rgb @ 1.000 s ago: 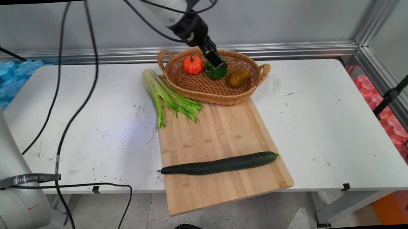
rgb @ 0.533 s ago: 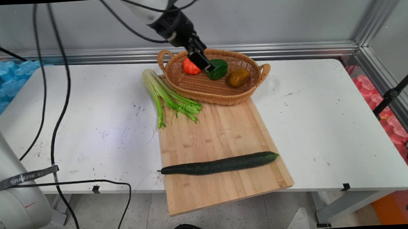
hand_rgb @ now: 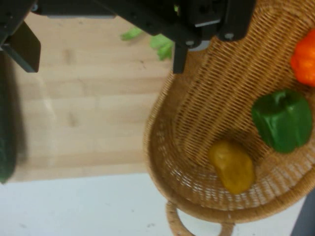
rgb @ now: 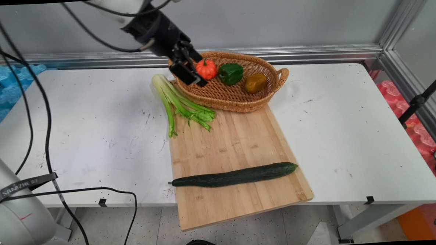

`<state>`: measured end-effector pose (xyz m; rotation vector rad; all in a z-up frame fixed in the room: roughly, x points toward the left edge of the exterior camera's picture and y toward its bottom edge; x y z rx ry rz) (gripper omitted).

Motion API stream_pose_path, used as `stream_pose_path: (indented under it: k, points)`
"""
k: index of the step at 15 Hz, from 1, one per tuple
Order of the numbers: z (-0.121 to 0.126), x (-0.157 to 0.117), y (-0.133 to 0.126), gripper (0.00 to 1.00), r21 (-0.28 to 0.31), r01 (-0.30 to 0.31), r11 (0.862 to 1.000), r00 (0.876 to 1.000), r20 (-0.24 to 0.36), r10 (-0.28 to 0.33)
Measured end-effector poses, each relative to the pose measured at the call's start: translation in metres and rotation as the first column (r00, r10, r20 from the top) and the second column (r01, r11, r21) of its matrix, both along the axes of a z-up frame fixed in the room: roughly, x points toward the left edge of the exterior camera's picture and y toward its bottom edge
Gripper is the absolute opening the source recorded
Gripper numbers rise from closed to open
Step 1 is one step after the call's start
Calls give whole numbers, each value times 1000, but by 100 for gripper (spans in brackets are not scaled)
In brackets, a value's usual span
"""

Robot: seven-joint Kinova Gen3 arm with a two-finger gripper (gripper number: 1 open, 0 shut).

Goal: Pick up the cucumber from the cutting board

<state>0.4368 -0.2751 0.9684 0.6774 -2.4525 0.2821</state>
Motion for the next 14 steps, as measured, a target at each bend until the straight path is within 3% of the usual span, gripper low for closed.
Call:
stream_pose_path:
  k: [7,14]
  points:
    - [11,13,45,100,23,34,999,999,-12,-34]
    - [9,5,83,100,44,108,993,994,0,-108]
